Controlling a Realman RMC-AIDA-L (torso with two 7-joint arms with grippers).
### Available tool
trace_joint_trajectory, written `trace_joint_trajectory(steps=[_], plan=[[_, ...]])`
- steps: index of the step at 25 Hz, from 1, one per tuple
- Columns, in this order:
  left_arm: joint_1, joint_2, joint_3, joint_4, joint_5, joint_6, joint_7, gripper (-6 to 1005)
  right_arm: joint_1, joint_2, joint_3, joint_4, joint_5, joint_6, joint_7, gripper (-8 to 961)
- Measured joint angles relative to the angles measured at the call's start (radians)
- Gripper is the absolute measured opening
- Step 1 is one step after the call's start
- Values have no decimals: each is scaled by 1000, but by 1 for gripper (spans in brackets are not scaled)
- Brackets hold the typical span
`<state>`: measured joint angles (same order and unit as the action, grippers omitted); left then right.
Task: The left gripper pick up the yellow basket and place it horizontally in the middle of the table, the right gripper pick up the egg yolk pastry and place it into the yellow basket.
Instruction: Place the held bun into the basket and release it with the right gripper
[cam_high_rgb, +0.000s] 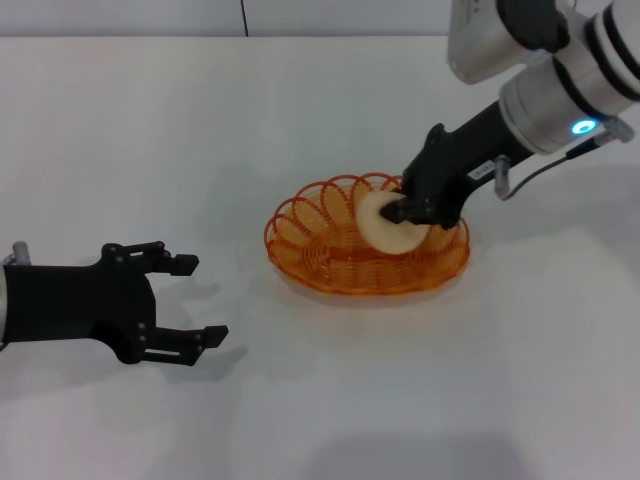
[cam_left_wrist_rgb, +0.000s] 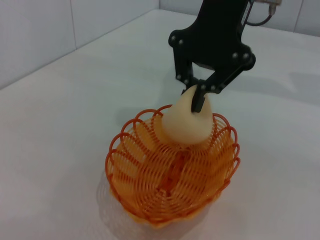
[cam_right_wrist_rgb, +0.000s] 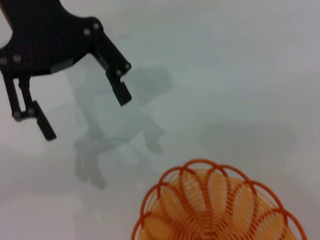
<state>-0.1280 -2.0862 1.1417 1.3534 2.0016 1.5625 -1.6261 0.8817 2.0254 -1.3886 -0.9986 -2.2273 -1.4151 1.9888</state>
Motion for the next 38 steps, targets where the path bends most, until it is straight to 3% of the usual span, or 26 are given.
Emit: trace_joint_trajectory(steps=[2,15,23,26,29,35,38], plan=[[0,0,3,-1,0,-3,0,889,3,1,-25,13,22,20,1,40],[-2,0,4,-11,-4,-24,-1,888,-16,-5,-51,27,70,38,-17,464],[-4,3,2,-11,-6,-24,-1,888,-160,-15,88,-53,67,-83,-137,697],[-11,3,1,-12,-6,-25,-1,888,-211,-31,120,-76,61,-103,-154,810],[-20,5,0,-16,-6,-25,1,887,-239,-48,141,-81,58,-136,-171,810],[-72,8,-4,-71,-1,-23,-1,887,-277,-43,288,-61,51,-242,-292,810],[-90,9,-9,-89,2,-19,3,887,-279,-49,312,-44,49,-250,-303,810]])
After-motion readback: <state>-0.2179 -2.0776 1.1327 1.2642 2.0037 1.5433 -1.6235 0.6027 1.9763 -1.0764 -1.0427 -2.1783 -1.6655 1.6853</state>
